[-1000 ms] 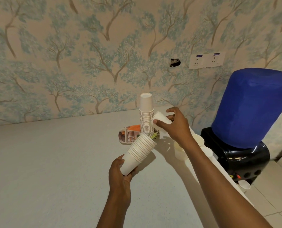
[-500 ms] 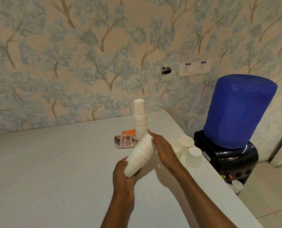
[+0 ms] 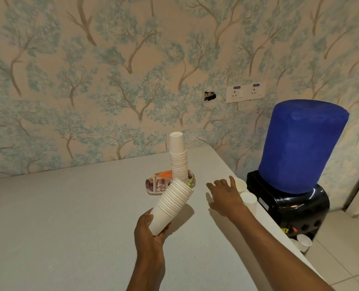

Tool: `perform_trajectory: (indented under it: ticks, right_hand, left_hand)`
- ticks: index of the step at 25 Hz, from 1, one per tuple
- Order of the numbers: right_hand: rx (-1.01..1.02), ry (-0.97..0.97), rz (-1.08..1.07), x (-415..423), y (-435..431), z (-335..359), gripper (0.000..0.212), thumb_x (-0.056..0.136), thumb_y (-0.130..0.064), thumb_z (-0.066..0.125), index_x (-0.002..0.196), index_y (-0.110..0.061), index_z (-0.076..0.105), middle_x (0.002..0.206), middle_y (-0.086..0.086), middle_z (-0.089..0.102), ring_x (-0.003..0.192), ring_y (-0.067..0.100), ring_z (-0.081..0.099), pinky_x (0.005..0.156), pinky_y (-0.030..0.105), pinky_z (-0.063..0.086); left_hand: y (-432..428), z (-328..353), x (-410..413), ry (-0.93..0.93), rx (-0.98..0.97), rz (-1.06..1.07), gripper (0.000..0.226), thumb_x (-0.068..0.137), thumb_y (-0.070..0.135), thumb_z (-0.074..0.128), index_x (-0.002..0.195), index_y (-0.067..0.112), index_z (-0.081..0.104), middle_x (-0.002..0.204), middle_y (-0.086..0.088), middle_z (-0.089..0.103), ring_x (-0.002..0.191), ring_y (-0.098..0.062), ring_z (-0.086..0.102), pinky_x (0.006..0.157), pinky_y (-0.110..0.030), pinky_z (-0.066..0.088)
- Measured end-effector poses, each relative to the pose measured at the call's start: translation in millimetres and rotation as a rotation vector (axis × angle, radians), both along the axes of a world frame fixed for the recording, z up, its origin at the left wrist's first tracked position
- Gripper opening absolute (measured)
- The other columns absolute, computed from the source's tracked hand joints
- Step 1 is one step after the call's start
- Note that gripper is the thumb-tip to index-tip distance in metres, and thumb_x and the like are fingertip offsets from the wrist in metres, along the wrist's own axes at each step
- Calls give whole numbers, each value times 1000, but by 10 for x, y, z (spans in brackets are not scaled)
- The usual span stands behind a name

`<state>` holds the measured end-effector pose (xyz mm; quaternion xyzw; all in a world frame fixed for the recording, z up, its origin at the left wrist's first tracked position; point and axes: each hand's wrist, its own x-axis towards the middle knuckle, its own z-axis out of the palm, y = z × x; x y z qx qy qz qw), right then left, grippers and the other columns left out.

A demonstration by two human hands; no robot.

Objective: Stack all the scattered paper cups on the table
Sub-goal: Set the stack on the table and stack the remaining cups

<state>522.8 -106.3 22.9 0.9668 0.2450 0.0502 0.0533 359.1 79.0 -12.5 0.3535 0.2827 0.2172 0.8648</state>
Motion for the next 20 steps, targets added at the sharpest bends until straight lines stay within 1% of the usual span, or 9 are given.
perform_trajectory:
  ticks: [3, 5, 6, 7, 9, 10, 11, 15, 20]
  right_hand:
    - [-70, -54, 18, 60, 12, -6, 59, 94, -36, 63, 146, -22, 39, 145, 8, 49, 137, 29, 44, 120, 53, 13]
    - [-33, -59, 52, 60, 18, 52, 55, 95, -38, 61, 145, -24, 41, 144, 7, 50, 135, 29, 44, 117, 48, 20]
    - [76, -62, 73, 49, 20, 95, 54, 96, -40, 59, 145, -26, 42, 144, 6, 50, 134, 27, 44, 114, 46, 25]
    - [274, -62, 88, 21, 25, 151, 52, 97, -42, 58, 145, -28, 43, 144, 4, 51, 132, 26, 44, 110, 44, 30]
    - [800, -11, 104, -65, 57, 278, 46, 99, -41, 57, 143, -30, 48, 142, 0, 53, 129, 21, 45, 103, 37, 38]
    - [1007, 31, 113, -109, 94, 339, 44, 100, -39, 57, 142, -30, 50, 141, -2, 55, 128, 19, 47, 102, 35, 39]
    - [1121, 78, 126, -163, 132, 390, 42, 100, -38, 57, 141, -30, 52, 139, -2, 57, 126, 18, 49, 102, 34, 42]
    - [1181, 263, 207, -399, 234, 384, 38, 103, -35, 51, 140, -28, 54, 137, -5, 60, 124, 13, 56, 107, 42, 46]
    - [1248, 558, 236, -605, 158, 235, 42, 106, -47, 35, 145, -38, 48, 147, -15, 51, 133, 2, 49, 115, 33, 40]
  left_hand:
    - [21, -42, 18, 3, -10, -6, 41, 95, 24, 58, 134, 14, 52, 125, -19, 57, 108, -38, 59, 69, -39, 60]
    - [21, -94, 30, 14, -14, -8, 41, 94, 25, 60, 132, 16, 53, 124, -19, 57, 110, -39, 58, 73, -43, 60]
    - [19, -112, 35, 16, -14, -11, 40, 92, 26, 61, 131, 16, 54, 124, -18, 57, 111, -39, 58, 74, -44, 60]
    - [15, -122, 37, 13, -14, -13, 41, 91, 27, 62, 130, 17, 55, 123, -18, 58, 111, -39, 58, 74, -44, 59]
    - [-3, -140, 45, 14, -12, -20, 41, 89, 27, 63, 129, 17, 57, 123, -18, 58, 112, -40, 58, 74, -44, 59]
    - [-16, -147, 51, 18, -10, -27, 40, 90, 27, 62, 128, 17, 57, 123, -18, 58, 112, -40, 58, 75, -44, 59]
    - [-35, -152, 56, 18, -4, -38, 39, 91, 26, 62, 128, 17, 57, 124, -18, 58, 112, -40, 58, 75, -44, 59]
    - [-141, -113, 89, -5, 32, -90, 39, 91, 23, 63, 129, 15, 57, 123, -19, 59, 113, -40, 58, 76, -44, 59]
    - [-289, -109, 97, -14, 70, -97, 36, 93, 19, 61, 128, 13, 57, 124, -20, 58, 112, -39, 58, 75, -42, 60]
